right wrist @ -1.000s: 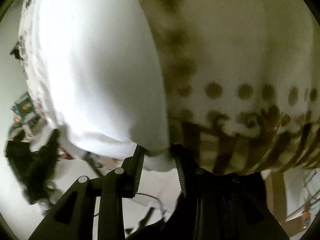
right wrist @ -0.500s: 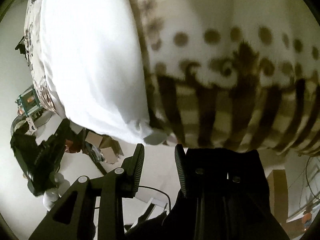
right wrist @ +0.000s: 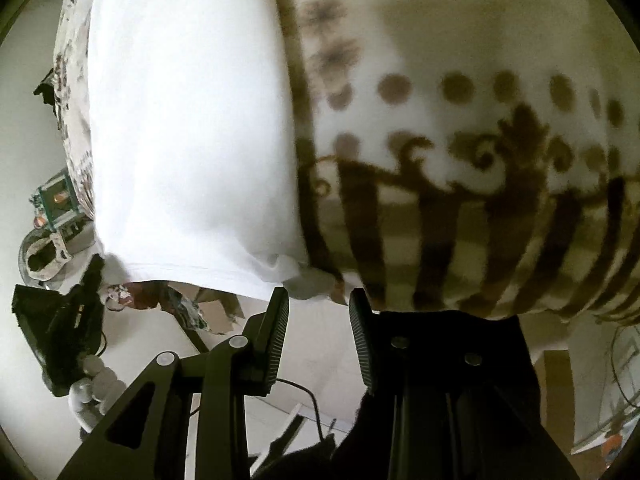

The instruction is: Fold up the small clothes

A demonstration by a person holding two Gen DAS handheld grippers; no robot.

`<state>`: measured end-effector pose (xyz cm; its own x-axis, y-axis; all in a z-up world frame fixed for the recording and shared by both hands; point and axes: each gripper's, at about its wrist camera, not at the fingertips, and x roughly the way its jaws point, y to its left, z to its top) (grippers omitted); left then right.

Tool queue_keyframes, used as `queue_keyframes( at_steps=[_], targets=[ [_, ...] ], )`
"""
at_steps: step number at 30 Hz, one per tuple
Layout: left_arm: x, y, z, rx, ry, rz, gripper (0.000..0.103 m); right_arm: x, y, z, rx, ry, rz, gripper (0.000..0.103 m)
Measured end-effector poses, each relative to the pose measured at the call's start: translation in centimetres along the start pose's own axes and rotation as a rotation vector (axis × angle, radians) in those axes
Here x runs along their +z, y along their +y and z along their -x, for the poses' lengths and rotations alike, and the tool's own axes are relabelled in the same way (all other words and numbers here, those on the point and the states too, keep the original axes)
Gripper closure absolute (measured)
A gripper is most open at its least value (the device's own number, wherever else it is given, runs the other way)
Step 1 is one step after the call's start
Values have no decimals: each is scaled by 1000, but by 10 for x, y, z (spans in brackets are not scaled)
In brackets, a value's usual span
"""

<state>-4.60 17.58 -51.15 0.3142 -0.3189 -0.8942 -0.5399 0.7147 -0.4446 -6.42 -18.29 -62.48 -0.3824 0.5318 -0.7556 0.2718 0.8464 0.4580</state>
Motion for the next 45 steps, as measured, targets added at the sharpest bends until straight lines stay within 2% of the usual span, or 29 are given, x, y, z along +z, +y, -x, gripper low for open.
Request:
queue_keyframes(
  at_steps=[2, 4, 5, 6, 7, 10, 12, 15, 17, 19, 23, 25, 27, 29, 32, 34, 36, 39, 42, 43, 44, 45],
  targets=[
    [-6, 4, -10, 15, 25, -3, 103, 2, 3, -6, 60, -20, -31, 64],
    [-12, 7, -14, 25, 35, -4, 103, 7, 3, -11, 84, -25, -42, 64],
    [-15, 9, -18, 30, 41, -2, 103, 7, 4, -14, 92, -28, -44, 67],
    [-16, 9, -18, 34, 42, -2, 103, 5, 6, -16, 80, -40, -45, 77],
    [-17, 10, -19, 39, 43, -4, 103, 2, 7, -18, 61, -36, -43, 95],
    [-17, 14, -21, 69, 51, -6, 103, -3, 20, -16, -41, -16, 9, 97],
    [-15, 17, -22, 87, 72, 1, 103, -7, 24, -8, -29, -9, 17, 97],
    [-9, 12, -10, 99, 101, -7, 101, -5, 26, 12, 27, 22, -8, 87],
    [-1, -8, 6, 152, 104, -58, 99, -2, 27, 40, 61, -10, -8, 58],
    [9, -30, 17, 152, 88, -108, 97, 6, 22, 72, 85, -63, -16, 47],
    [55, -90, 24, 74, 27, -186, 95, 33, 21, 137, 127, -156, -51, 47],
    [86, -123, 11, 19, 14, -222, 86, 65, 25, 173, 117, -224, -47, 47],
    [127, -163, -14, -53, 3, -272, 56, 105, 26, 206, 81, -299, -38, 47],
    [161, -199, -40, -93, -13, -316, 47, 141, 25, 229, 55, -374, -41, 47],
    [214, -258, -93, -154, 16, -391, 47, 199, 19, 260, 45, -500, -89, 46],
    [246, -297, -130, -171, 36, -455, 47, 236, 3, 279, 55, -553, -104, 36],
    [267, -326, -159, -172, 47, -524, 47, 273, -1, 291, 65, -604, -97, 34],
    [292, -362, -199, -158, 69, -619, 48, 323, 8, 293, 112, -628, -77, 34],
    [308, -383, -226, -183, 70, -680, 51, 352, 27, 285, 188, -623, -52, 34],
    [310, -386, -229, -208, 70, -692, 60, 363, 36, 280, 204, -611, -43, 34],
    [313, -388, -234, -212, 72, -702, 91, 371, 42, 276, 209, -601, -39, 34],
    [314, -389, -236, -213, 85, -704, 99, 383, 52, 270, 206, -584, -35, 34]
  ],
)
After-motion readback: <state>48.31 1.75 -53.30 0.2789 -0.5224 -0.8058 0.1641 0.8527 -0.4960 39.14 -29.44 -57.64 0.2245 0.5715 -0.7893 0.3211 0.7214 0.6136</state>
